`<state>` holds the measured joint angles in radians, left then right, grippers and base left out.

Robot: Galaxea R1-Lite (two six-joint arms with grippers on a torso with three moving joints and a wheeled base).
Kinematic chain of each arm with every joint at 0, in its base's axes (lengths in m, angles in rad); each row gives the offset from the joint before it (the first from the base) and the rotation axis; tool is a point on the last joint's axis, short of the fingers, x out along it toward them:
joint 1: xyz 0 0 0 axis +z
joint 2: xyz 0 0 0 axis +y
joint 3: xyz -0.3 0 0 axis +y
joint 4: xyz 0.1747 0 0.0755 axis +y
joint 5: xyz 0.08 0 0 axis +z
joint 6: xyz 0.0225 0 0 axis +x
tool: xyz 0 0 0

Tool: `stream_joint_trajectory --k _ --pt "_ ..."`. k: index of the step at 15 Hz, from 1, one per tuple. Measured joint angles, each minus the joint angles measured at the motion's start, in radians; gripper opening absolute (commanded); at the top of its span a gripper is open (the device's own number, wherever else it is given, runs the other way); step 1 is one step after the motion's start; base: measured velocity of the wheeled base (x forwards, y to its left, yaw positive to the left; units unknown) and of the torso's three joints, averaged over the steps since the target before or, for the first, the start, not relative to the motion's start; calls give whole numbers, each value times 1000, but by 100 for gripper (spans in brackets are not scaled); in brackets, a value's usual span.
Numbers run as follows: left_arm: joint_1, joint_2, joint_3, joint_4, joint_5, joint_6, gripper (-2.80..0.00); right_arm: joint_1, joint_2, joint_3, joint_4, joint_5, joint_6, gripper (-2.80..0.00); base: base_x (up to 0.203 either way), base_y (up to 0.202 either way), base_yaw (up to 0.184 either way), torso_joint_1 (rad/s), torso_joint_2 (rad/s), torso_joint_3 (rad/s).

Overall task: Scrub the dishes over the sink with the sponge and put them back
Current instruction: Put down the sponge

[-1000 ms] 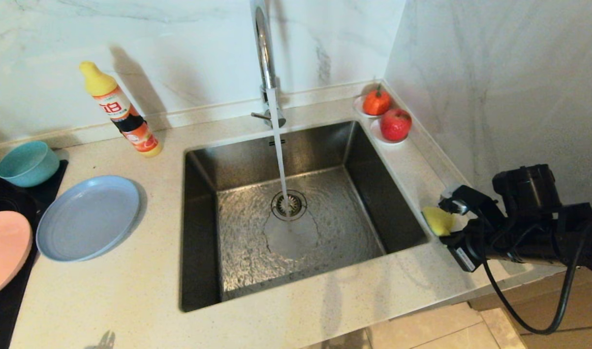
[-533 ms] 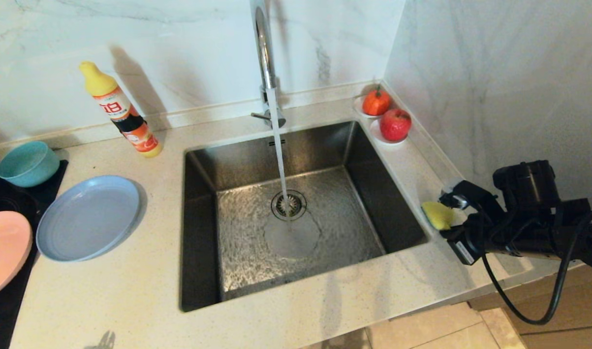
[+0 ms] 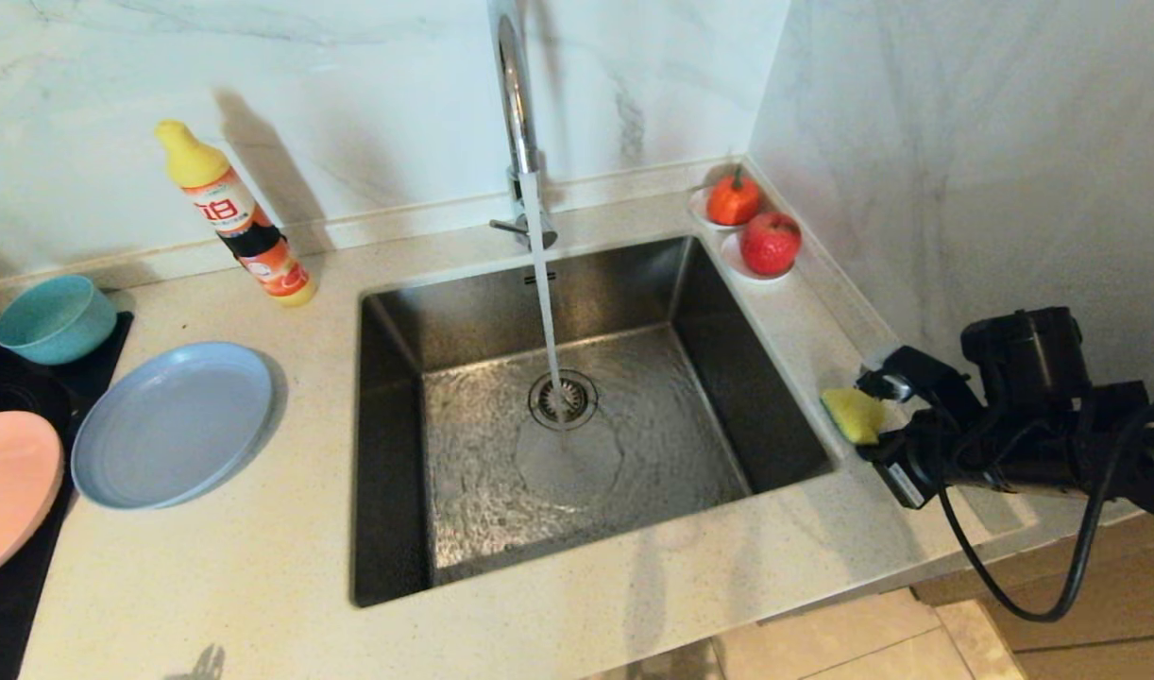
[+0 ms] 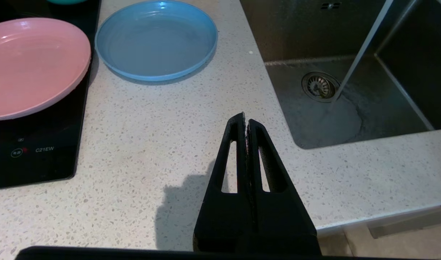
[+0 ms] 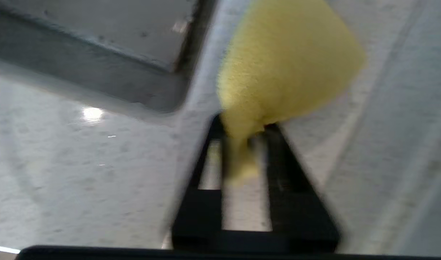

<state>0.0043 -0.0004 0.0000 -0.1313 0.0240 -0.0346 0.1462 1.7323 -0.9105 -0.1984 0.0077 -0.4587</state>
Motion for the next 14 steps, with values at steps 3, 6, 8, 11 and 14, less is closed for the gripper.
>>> stream_joint_trajectory --k 3,6,8,11,14 --pt "0 0 0 0 0 0 -280 1 -1 -15 7 1 0 0 0 0 0 0 0 0" --pt "0 0 0 0 0 0 -280 2 0 -16 8 1 0 0 0 0 0 0 0 0" --pt "0 0 0 0 0 0 -280 3 0 -15 12 0 -1 0 0 0 0 0 0 0" --pt "0 0 0 0 0 -1 -280 2 -3 -18 10 -16 -2 0 0 0 0 0 0 0" --pt "0 0 0 0 0 -2 -280 2 -12 -32 24 -19 -7 0 0 0 0 0 0 0"
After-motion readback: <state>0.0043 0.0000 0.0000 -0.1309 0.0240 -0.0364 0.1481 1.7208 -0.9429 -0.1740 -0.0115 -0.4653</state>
